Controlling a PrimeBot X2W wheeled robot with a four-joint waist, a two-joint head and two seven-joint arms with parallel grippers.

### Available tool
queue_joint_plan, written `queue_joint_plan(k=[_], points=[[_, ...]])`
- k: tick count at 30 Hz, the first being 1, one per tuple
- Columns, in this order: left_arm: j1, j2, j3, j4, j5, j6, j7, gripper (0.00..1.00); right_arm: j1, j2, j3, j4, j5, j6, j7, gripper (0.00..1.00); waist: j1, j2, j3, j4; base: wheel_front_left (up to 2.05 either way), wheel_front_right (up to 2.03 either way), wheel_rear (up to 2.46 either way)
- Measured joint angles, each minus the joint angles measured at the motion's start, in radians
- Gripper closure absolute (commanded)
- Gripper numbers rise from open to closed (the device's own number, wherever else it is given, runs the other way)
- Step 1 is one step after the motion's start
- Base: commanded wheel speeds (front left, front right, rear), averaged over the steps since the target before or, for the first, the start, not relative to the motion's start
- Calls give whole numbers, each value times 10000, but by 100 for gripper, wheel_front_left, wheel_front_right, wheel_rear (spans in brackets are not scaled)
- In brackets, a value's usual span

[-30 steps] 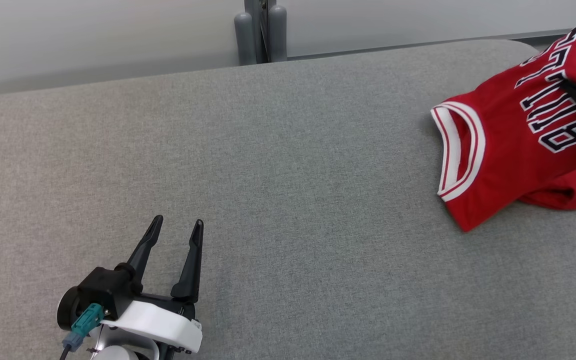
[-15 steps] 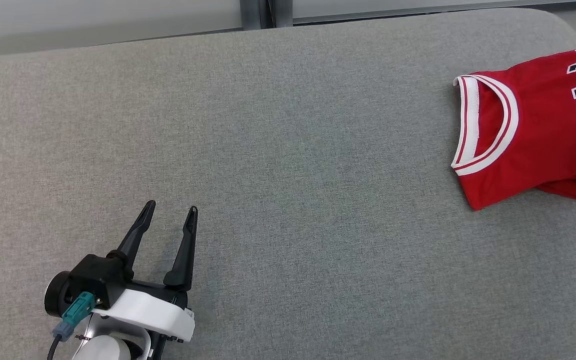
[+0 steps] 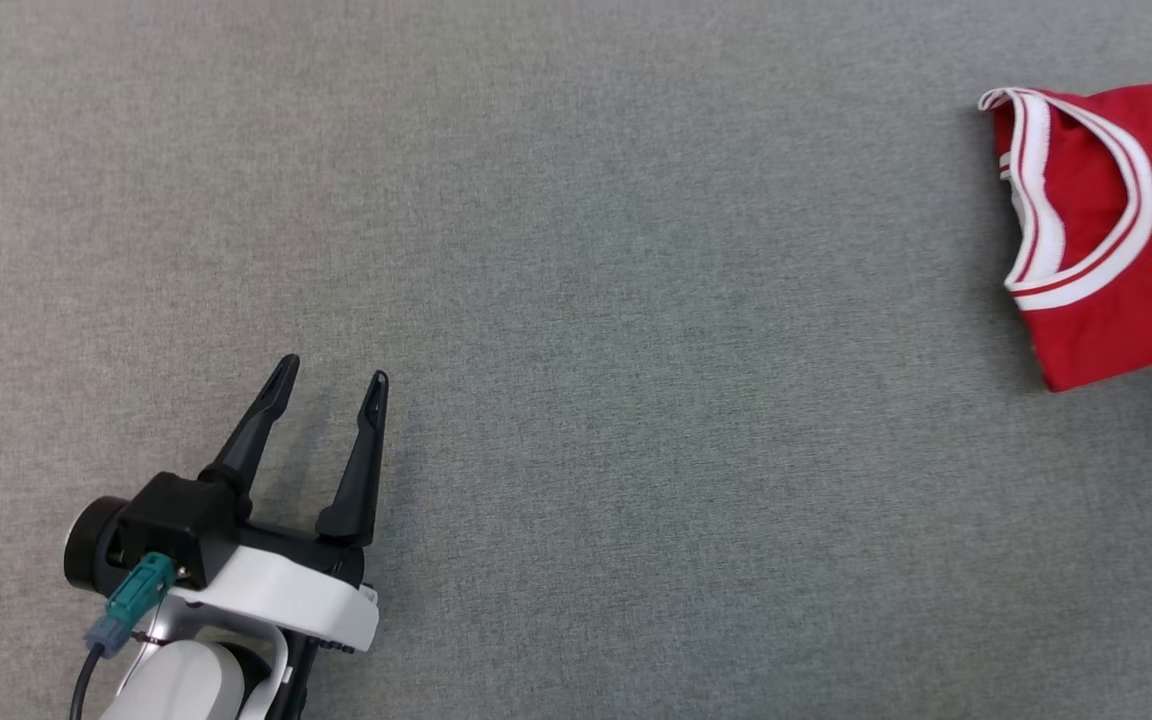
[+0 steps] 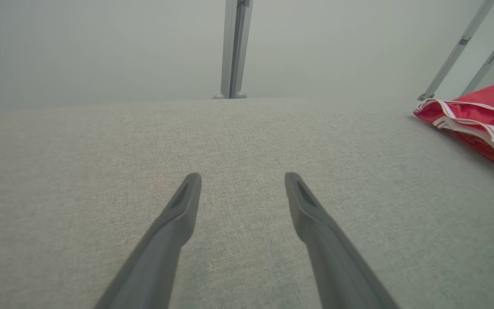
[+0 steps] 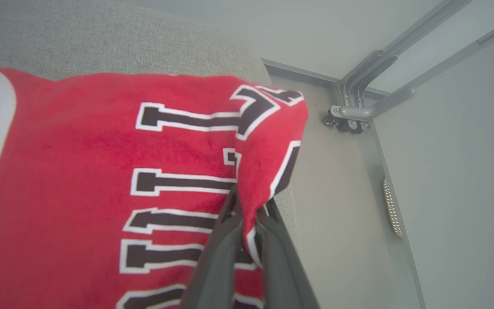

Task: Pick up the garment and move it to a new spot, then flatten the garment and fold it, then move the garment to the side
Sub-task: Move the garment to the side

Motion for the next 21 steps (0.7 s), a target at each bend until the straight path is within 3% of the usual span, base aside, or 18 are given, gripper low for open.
queue_joint_plan(k=[2, 3, 4, 5, 6, 21], points=[[-72, 42, 0, -56, 12, 23, 50, 0, -81, 75, -2, 431, -203, 0, -255, 98, 0, 0, 139, 54, 0, 0, 0], [-83, 65, 2, -81, 13, 25, 59, 0, -119, 104, -12, 604, -313, 0, -360, 74, 0, 0, 199, 75, 0, 0, 0], [-83, 90, 2, -102, 17, 29, 81, 0, -130, 125, -44, 756, -403, 0, -497, 62, 0, 0, 256, 94, 0, 0, 0], [-83, 119, 6, -121, 27, 46, 84, 0, -136, 144, -69, 867, -497, 0, -633, 19, 0, 0, 307, 106, 0, 0, 0], [-83, 146, 13, -142, 29, 86, 94, 0, -139, 167, -77, 951, -619, 0, -742, 0, 0, 0, 351, 113, 0, 0, 0], [-77, 370, 29, -387, 90, 251, 299, 0, -79, 510, -742, 1237, -1407, 0, -1281, 0, 0, 0, 335, -108, 0, 0, 0]])
